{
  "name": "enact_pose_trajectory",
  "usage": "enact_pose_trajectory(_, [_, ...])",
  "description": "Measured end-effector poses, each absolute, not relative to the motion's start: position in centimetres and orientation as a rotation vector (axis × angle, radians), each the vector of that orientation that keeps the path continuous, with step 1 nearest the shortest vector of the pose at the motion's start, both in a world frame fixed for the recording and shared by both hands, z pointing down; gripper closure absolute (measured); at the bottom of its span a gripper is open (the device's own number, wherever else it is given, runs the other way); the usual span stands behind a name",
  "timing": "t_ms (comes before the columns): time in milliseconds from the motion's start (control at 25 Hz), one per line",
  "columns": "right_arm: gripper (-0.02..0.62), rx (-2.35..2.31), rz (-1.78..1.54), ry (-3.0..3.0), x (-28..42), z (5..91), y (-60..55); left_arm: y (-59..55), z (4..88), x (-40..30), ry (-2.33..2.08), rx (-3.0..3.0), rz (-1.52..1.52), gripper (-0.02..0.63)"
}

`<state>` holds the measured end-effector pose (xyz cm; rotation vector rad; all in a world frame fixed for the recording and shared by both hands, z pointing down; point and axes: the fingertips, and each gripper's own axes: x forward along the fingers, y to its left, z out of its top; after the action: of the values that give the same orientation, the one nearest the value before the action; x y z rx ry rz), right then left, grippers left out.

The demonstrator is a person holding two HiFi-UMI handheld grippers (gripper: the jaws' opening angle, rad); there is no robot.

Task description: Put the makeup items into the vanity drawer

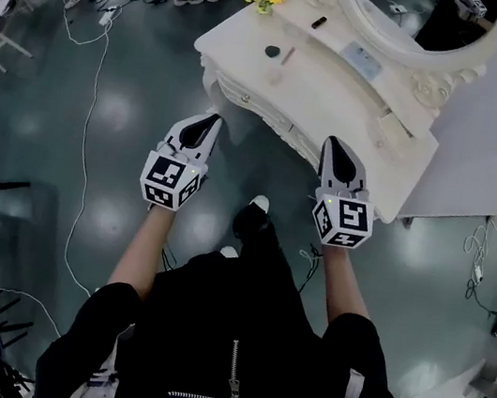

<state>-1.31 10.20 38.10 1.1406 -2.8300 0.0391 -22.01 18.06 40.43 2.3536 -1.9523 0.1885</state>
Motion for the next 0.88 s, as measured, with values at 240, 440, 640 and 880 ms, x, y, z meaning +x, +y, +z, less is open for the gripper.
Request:
enact_pose_trajectory(240, [0.589,1.242,0.069,-2.797,-1.5,38.5,1.9,8.7,40.5,-23.2,-1.893,2.396,0.203,0.584])
enact_pose_trajectory(440, [0.59,1.339,0.105,-2.74,-1.1,38.5,-5.6,-0.3,40.7,-23.6,-1.794,2.436,0.241,0.584])
enact_pose_trajectory(640, [0.589,1.407,0.125,-2.698,0.0,39.4,-11.2,-7.0,41.8,-23.1,-1.726,2.476,0.276,0.584])
enact_pose_trajectory(880, [0.591,1.491,0.111,-2.65,1.2,39.4,-15.2,-12.5,41.8,-22.1,-1.647,2.527,0.27,0.584])
